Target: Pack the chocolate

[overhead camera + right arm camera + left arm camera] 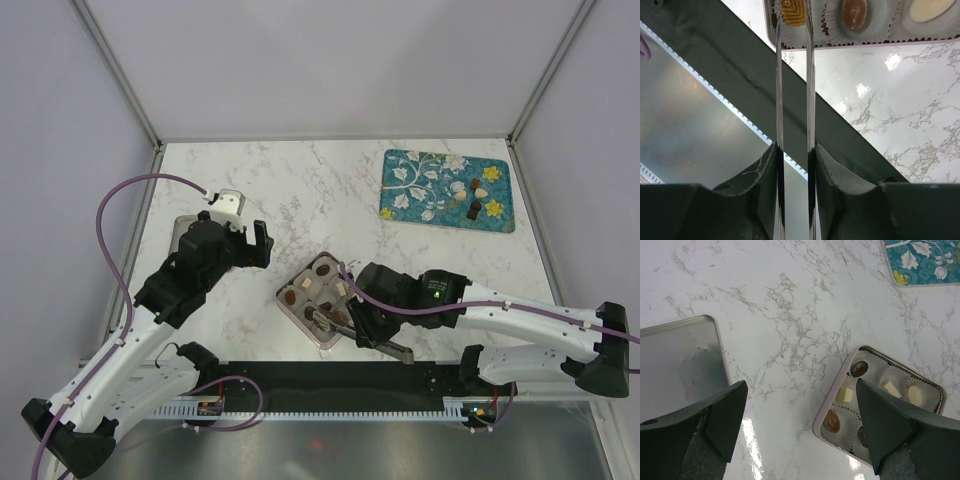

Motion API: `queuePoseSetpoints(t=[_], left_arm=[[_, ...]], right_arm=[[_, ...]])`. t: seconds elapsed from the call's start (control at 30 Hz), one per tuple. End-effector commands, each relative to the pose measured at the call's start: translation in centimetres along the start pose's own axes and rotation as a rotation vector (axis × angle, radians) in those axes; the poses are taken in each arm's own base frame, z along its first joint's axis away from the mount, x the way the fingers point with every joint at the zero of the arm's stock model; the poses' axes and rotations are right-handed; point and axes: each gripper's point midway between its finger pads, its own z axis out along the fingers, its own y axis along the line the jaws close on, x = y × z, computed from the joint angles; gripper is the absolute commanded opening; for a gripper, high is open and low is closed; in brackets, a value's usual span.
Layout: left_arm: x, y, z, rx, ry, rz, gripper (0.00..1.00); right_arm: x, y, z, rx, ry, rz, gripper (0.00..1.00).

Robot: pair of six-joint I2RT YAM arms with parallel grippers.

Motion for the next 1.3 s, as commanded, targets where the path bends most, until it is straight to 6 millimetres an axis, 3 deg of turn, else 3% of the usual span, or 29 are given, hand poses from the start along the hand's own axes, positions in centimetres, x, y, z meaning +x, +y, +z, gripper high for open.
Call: queuePoseSetpoints(t=[0.0,0.6,0.7,0.83,0.93,1.03,1.07,1.13,1.17,1.2,1.23,1.27], left_arm=[[-1.4,0.1,-0.2,-0.012,-0.044,-0.019,0.97],[-1.3,0.1,-0.3,-0.011,-0.042,-0.018,0.97],[-1.4,0.1,-0.3,-0.011,-0.045,-0.019,0.97],[-1.5,0.1,-0.4,-0.01,-0.05,-0.02,0.97],[-1.6,0.1,-0.6,-0.008,-0.057,-0.022,0.97],[-1.8,-0.1,-0.7,0.004,-0.062,-0.025,0.97],[-1.8,-0.2,-0.7,0.01,-0.061,-0.025,0.97],[-1.8,-0.3,-0.7,0.014,-0.058,-0.026,0.97],[-1.8,-0.4,-0.7,0.021,-0.058,-0.029,0.97],[-1.7,-0.4,-0.7,0.024,-0.058,-0.031,0.97],[-1.7,-0.6,-0.7,0.03,-0.057,-0.032,0.97],[-1.7,-0.5,-0.8,0.028,-0.057,-0.032,0.97]], right_arm=[[-0.7,0.5,0.2,-0.004,-0.028,0.006,0.38],[-2.7,0.4,-1.0,0.039,-0.109,0.009,0.5],[-4.3,0.9,-2.3,0.037,-0.161,0.008,0.47],[-7.7,2.2,-5.6,0.036,-0.261,-0.006,0.45],[-9.9,1.3,-7.0,0.111,-0.318,-0.025,0.44],[-12.7,-2.1,-7.3,0.235,-0.365,-0.004,0.44],[-14.1,-4.4,-7.2,0.294,-0.378,0.036,0.44],[-16.7,-6.7,-7.7,0.351,-0.431,0.024,0.44],[-18.2,-9.3,-7.5,0.393,-0.439,0.068,0.44],[-20.0,-10.4,-7.5,0.403,-0.48,0.079,0.44],[-21.7,-12.7,-8.4,0.436,-0.508,0.106,0.44],[-22.8,-14.2,-6.8,0.453,-0.479,0.116,0.44]])
